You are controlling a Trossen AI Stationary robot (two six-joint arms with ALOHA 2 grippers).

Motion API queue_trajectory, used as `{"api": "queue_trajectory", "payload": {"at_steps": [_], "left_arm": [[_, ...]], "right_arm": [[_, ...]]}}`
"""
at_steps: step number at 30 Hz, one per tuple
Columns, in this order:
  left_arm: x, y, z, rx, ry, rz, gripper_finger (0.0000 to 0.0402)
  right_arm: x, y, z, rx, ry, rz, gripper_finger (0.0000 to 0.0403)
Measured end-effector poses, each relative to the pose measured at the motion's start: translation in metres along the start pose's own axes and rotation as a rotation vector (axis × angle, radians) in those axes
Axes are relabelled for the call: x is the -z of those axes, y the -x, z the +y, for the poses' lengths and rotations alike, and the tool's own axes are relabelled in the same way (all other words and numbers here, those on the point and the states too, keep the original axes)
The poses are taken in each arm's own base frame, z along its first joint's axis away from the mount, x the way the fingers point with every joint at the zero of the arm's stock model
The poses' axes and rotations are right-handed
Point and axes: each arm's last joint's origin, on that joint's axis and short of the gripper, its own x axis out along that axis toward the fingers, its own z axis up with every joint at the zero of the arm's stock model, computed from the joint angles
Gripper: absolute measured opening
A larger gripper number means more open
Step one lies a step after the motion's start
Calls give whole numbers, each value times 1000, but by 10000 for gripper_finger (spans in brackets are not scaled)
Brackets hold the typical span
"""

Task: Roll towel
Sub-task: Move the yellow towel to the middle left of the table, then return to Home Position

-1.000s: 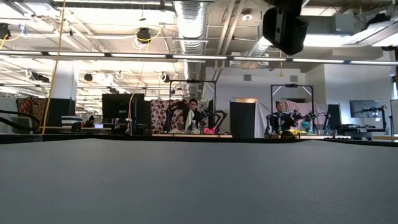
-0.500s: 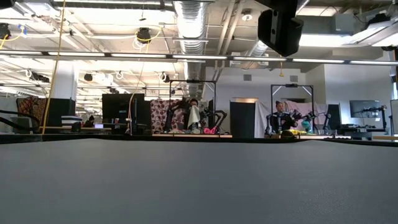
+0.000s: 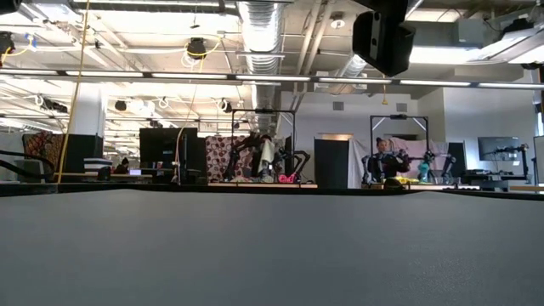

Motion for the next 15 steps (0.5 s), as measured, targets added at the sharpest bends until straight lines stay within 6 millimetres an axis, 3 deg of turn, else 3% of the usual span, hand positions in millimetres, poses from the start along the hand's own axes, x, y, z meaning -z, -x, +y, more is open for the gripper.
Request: {"api": "queue_trajectory", "payload": {"at_steps": [8,15], "left_arm": [[-13,22,4,128,7,-109,0],[-40,28,4,156,-64,-320,0]], "right_arm": [[-17,13,8,-40,50,-36,62],[-43,21,3,-19,83,-101,62]]}}
